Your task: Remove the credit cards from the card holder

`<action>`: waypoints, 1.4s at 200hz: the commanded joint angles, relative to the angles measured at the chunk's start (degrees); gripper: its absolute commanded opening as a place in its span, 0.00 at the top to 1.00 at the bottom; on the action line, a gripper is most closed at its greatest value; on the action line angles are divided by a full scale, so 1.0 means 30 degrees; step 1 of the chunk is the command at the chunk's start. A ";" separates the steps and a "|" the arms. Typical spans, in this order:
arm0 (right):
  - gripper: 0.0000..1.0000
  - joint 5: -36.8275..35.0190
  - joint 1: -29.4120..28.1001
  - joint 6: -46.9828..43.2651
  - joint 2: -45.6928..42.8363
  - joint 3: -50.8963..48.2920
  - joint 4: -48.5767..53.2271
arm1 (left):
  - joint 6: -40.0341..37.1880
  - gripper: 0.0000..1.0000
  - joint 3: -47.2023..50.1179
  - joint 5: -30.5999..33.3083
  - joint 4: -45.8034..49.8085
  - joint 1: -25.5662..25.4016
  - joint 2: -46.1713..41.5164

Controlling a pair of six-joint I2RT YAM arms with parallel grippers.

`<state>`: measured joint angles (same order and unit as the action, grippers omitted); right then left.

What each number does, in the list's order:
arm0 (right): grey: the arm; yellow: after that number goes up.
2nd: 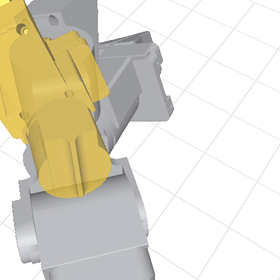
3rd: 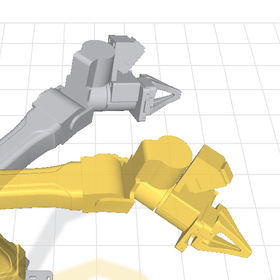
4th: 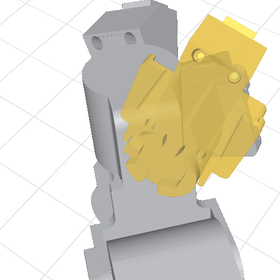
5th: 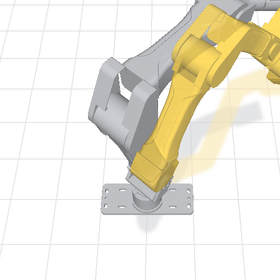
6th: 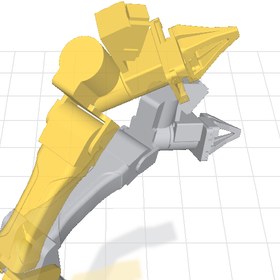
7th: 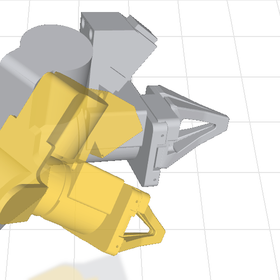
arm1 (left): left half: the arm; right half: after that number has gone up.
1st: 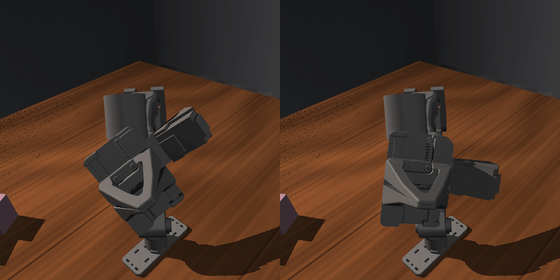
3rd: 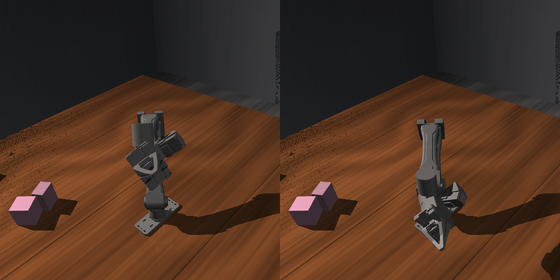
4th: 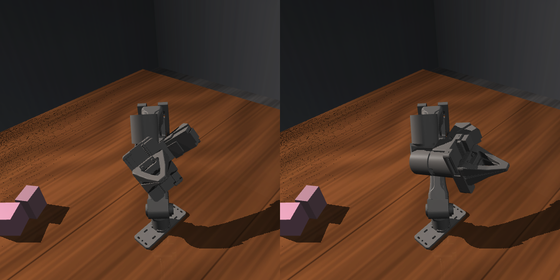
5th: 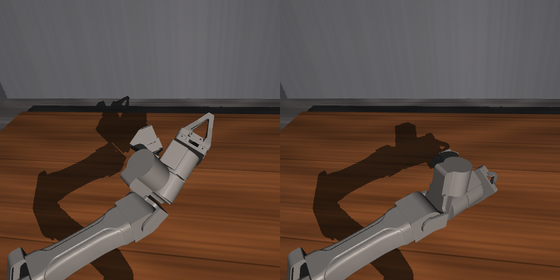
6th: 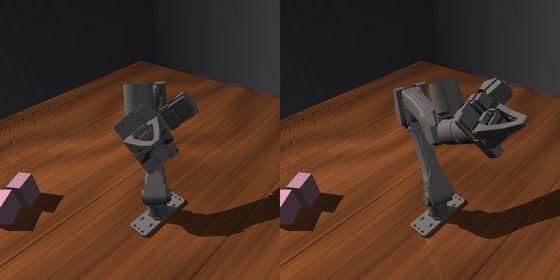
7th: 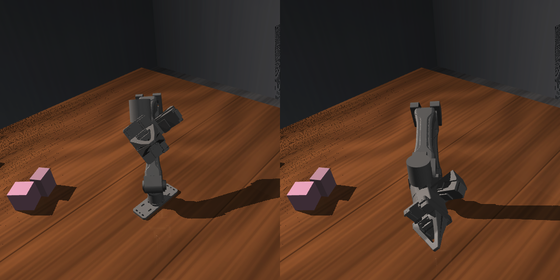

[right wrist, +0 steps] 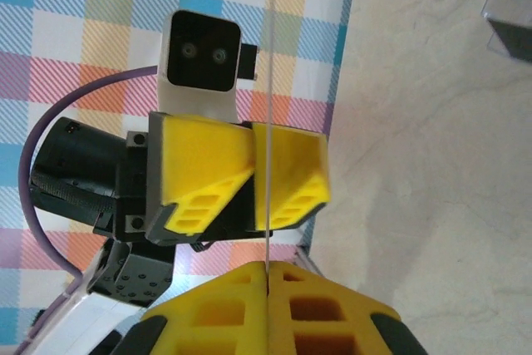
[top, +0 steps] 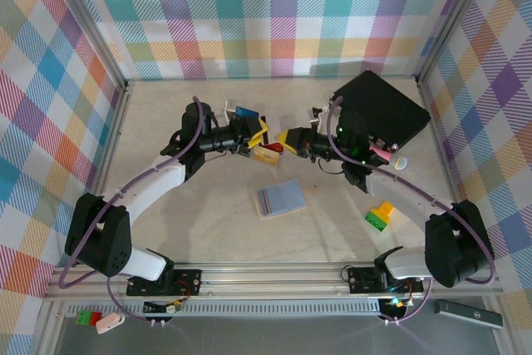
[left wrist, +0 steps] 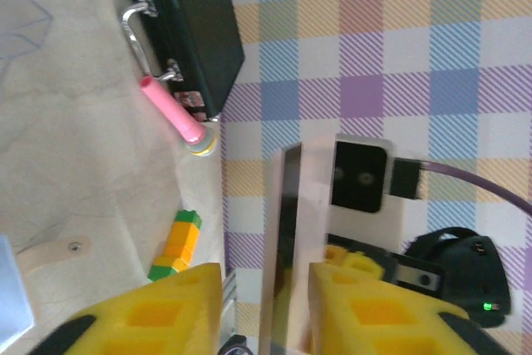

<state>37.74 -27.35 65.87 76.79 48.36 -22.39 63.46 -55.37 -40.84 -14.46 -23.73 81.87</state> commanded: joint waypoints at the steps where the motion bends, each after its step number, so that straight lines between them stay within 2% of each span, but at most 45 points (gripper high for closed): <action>1: 1.00 -0.0977 -0.0082 -0.3303 0.0150 0.1393 0.3658 | -0.1377 0.47 0.0001 0.1638 0.3267 0.0861 -0.1321; 27: 1.00 -0.1956 -0.0089 -0.7196 0.0765 0.3218 0.8299 | -0.3327 0.30 0.0146 0.3715 0.7282 0.1896 -0.2558; 54: 1.00 -0.2923 -0.0257 -1.0990 0.2118 0.5458 1.1765 | -0.4494 0.18 0.0448 0.4957 1.0750 0.3425 -0.3374; 87: 1.00 -0.3789 -0.0633 -1.5398 0.4247 0.8391 1.4260 | -0.5831 0.07 0.0820 0.5413 1.2980 0.5027 -0.3949; 112: 1.00 -0.4368 -0.0915 -1.8557 0.6163 1.0917 1.5877 | -0.7208 0.00 0.0807 0.6229 1.4105 0.5415 -0.4223; 172: 1.00 -0.6385 -0.1765 -2.4458 1.0427 1.6946 1.8931 | -0.8564 0.00 0.0649 0.7097 1.5442 0.5501 -0.4051; 280: 0.98 -0.8418 -0.2465 -2.8857 1.5979 2.3204 2.0982 | -0.8981 0.00 0.0265 0.6552 1.5845 0.5526 -0.3039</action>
<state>14.35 -34.39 -15.51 121.40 113.67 37.32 37.60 -53.49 -20.10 31.59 -7.94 71.64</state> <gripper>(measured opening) 0.047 0.997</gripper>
